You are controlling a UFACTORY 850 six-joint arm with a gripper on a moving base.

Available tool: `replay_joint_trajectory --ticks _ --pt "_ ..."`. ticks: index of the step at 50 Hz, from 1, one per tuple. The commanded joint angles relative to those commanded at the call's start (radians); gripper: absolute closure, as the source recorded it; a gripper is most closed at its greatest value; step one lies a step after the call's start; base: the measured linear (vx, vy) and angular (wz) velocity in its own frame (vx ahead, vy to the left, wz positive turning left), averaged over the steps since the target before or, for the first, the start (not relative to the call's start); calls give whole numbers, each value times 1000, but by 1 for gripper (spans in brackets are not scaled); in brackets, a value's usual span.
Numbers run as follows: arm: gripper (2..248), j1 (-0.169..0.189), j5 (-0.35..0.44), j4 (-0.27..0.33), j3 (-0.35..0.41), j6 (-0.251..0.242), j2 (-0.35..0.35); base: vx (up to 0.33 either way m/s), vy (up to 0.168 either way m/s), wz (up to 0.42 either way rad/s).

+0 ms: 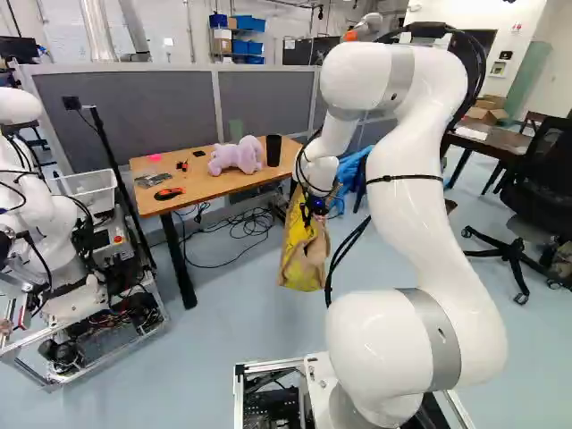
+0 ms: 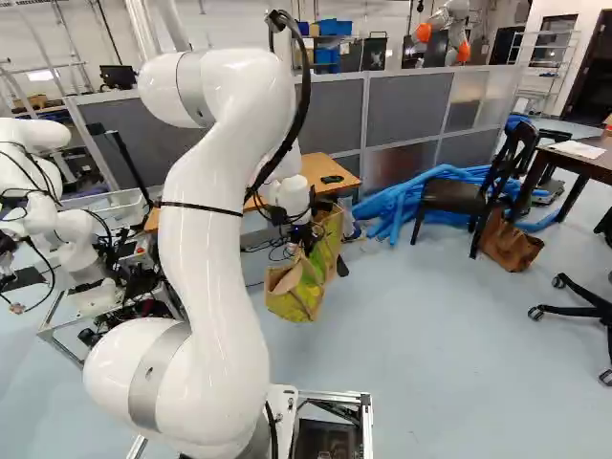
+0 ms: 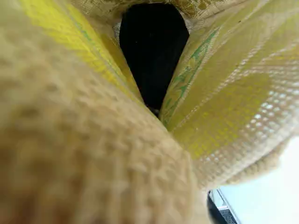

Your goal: Pick up the bag on the ground and place it on the table

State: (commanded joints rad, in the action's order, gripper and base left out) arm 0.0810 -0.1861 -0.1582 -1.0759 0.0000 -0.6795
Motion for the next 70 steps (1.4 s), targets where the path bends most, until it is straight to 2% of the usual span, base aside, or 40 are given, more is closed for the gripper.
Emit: replay_joint_trajectory --ticks 27,70 --pt "227 14 -94 56 -37 0 46 0 0 0" --pt "227 6 -282 113 -120 0 102 0 0 0"
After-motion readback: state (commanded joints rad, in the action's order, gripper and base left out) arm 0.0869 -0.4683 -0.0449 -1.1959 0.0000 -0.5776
